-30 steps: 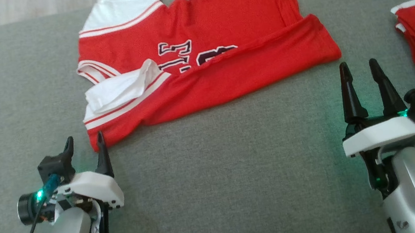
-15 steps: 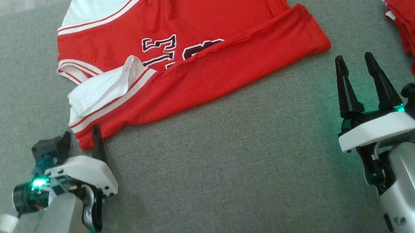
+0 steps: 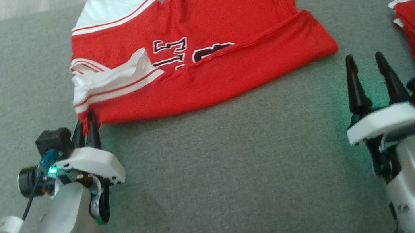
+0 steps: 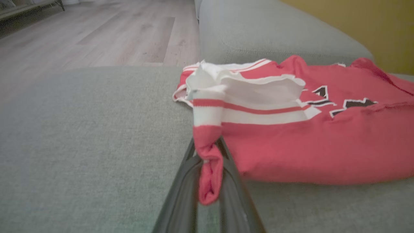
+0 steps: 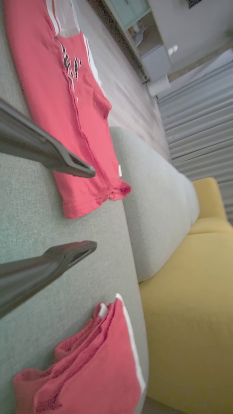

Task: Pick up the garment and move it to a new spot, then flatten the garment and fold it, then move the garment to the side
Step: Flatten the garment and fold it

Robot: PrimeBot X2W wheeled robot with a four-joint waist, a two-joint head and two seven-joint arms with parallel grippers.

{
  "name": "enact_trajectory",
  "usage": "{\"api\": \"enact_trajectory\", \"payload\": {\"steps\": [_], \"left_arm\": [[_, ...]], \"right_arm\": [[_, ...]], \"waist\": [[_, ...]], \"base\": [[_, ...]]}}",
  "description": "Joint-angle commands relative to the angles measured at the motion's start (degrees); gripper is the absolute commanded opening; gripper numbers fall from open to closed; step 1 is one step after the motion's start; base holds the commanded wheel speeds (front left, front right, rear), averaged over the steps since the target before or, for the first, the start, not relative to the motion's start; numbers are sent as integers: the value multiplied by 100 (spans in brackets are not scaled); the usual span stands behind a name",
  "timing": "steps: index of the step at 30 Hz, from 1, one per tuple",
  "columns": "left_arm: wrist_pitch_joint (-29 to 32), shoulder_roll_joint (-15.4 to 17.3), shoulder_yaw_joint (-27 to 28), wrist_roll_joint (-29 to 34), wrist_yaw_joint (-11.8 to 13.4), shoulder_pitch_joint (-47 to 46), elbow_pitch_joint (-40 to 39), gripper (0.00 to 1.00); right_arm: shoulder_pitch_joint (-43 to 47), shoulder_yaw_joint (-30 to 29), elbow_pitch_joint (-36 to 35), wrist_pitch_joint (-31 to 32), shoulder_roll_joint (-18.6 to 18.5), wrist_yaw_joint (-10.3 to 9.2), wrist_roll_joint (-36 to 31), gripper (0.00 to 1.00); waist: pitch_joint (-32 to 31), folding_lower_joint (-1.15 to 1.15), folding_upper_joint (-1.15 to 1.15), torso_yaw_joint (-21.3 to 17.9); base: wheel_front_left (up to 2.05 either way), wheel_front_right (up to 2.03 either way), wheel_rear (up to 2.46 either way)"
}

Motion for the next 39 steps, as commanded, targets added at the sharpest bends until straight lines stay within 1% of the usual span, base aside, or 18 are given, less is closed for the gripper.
{"api": "enact_trajectory", "payload": {"steps": [1,4,10,14,20,21,22,25,29,32,39], "left_arm": [[-123,137,144,64,-26,-226,-270,0],[-181,121,95,97,-46,-276,-541,0],[-87,88,-79,183,-48,-287,-994,0],[-34,67,-174,221,-37,-281,-1246,0],[20,67,-258,241,-8,-251,-1443,0],[35,77,-269,244,0,-237,-1455,0],[45,90,-276,247,8,-222,-1464,0],[85,152,-295,254,34,-166,-1445,0],[164,260,-309,240,62,-27,-1376,0],[219,334,-329,241,64,67,-1336,0],[475,615,-424,208,31,515,-1266,0]], "right_arm": [[-414,9,-41,160,4,-5,-96,100],[-843,-195,341,554,4,-5,-299,100],[-1756,-628,1516,1362,4,-5,-681,100],[-2194,-969,2306,1762,4,-5,-1386,100],[-2472,-1258,3035,2081,4,-5,-2238,100],[-2489,-1285,3115,2120,4,-5,-2350,39],[-2500,-1294,3176,2146,4,-5,-2474,1],[-2520,-1343,3288,2126,4,-5,-2719,0],[-2478,-1422,3324,1895,4,-5,-2863,0],[-2440,-1408,3409,1762,4,-5,-2778,0],[-2081,-1409,3550,1495,4,-5,-2498,0]], "waist": [[-3,0,0,78],[25,0,0,180],[125,0,0,404],[210,0,0,543],[266,0,0,681],[262,0,0,688],[254,0,0,691],[190,0,0,670],[20,0,0,578],[-90,0,0,516],[-611,0,0,303]], "base": [[0,0,0],[0,0,0],[0,0,0],[0,0,0],[0,0,0],[0,0,0],[0,0,0],[0,0,0],[0,0,0],[0,0,0],[0,0,0]]}}
